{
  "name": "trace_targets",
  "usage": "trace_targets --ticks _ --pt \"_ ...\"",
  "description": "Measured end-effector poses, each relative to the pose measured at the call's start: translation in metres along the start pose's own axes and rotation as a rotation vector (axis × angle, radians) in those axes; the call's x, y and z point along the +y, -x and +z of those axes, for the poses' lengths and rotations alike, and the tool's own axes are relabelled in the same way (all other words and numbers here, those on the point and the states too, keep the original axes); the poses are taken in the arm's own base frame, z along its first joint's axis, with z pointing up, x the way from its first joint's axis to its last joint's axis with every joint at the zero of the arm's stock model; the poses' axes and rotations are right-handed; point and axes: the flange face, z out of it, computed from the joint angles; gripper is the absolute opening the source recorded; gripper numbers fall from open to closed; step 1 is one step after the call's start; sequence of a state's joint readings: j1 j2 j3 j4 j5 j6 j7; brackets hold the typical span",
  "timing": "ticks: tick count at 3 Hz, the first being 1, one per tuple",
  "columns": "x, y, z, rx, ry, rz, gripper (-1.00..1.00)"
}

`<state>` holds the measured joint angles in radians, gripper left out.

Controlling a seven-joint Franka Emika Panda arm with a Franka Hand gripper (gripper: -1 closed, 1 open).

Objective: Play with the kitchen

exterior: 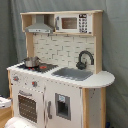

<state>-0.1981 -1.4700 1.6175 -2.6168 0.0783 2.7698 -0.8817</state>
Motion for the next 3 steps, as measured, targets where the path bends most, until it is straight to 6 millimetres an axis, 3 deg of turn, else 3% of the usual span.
trace_targets --ticks 1,2,3 --pt "0.037 -0.001 -0.014 0.032 0.046 0.098 1.0" --pt "0.058 0.009 -0.012 0.03 0.058 0.221 1.0" --pt "0.065 0.009 -0.013 0.037 0.066 0.349 1.0"
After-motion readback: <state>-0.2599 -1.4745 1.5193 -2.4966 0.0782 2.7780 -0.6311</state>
